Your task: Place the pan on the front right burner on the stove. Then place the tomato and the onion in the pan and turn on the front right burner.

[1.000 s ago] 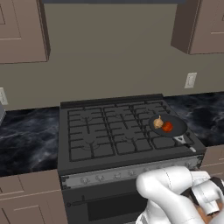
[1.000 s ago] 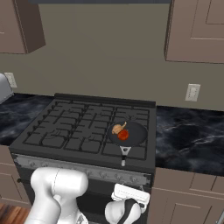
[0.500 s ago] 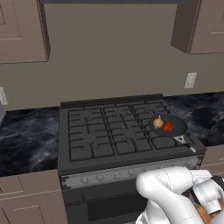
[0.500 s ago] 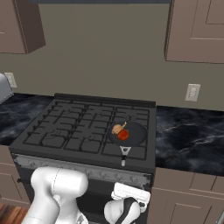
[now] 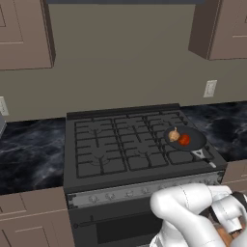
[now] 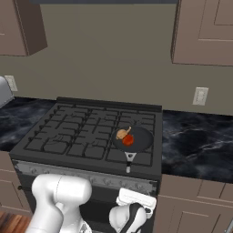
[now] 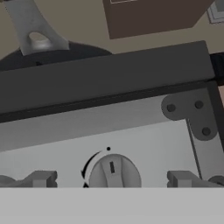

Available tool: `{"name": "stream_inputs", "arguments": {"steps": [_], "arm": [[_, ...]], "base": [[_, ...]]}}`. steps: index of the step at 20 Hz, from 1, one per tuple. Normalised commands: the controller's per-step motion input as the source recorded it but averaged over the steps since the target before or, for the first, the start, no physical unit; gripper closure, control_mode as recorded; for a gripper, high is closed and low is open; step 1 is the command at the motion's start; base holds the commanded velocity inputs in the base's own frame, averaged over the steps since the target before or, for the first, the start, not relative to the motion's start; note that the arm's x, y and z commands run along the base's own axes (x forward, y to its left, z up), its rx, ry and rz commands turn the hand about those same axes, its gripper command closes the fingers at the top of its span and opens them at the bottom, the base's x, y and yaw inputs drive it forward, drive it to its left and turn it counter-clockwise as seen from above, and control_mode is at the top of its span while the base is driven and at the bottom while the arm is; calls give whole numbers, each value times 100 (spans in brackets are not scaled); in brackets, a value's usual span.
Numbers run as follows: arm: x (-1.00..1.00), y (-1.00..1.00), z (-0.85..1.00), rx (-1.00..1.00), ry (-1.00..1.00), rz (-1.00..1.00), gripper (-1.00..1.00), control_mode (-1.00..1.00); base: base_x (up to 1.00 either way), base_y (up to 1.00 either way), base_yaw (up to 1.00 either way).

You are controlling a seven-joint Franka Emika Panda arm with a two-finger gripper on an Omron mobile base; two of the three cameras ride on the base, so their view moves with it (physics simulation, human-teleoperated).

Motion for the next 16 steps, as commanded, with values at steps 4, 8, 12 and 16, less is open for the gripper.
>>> {"name": "stream_inputs", "arguments": {"steps": [4,8,12,16], "arm": [[17,0,-3,0,0,0,-100,-100],[6,0,-14,-1,0,0,-100,-100],[0,0,-1,0,0,0,-100,-100],[0,0,0,0,0,0,-100,-100]], "base": [[0,0,0],[0,0,0],[0,0,0],[0,0,0]]}}
